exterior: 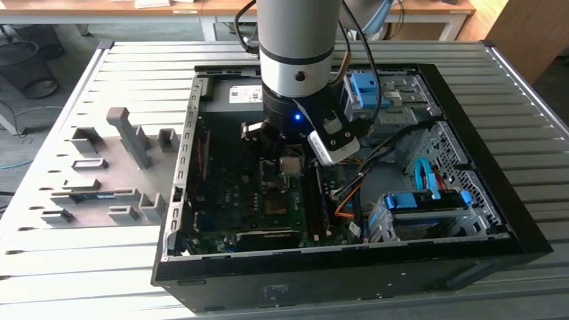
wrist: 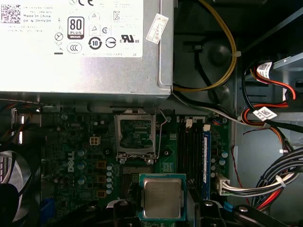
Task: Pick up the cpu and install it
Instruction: 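Place the cpu into insertion slot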
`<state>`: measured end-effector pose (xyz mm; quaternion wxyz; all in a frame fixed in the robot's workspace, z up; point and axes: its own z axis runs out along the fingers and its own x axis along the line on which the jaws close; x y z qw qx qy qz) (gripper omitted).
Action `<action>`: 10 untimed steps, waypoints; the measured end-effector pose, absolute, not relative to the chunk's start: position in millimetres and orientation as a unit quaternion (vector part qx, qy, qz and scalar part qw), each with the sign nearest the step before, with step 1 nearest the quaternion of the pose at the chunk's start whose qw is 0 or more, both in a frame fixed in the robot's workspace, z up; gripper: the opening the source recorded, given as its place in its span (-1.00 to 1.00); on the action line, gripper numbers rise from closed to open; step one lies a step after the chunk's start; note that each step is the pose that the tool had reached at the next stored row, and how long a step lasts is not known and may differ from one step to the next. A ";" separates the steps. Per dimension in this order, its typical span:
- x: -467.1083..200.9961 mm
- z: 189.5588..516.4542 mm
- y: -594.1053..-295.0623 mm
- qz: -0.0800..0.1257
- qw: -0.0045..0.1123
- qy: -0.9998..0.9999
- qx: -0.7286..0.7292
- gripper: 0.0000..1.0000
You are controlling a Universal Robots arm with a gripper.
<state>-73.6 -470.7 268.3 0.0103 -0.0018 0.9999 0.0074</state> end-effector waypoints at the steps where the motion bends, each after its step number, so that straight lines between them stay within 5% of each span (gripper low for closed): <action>1: -73.6 268.0 -470.7 0.007 0.010 1.000 -0.002 -0.05; 10: -74.0 261.9 -471.9 0.007 0.010 1.000 -0.003 -0.05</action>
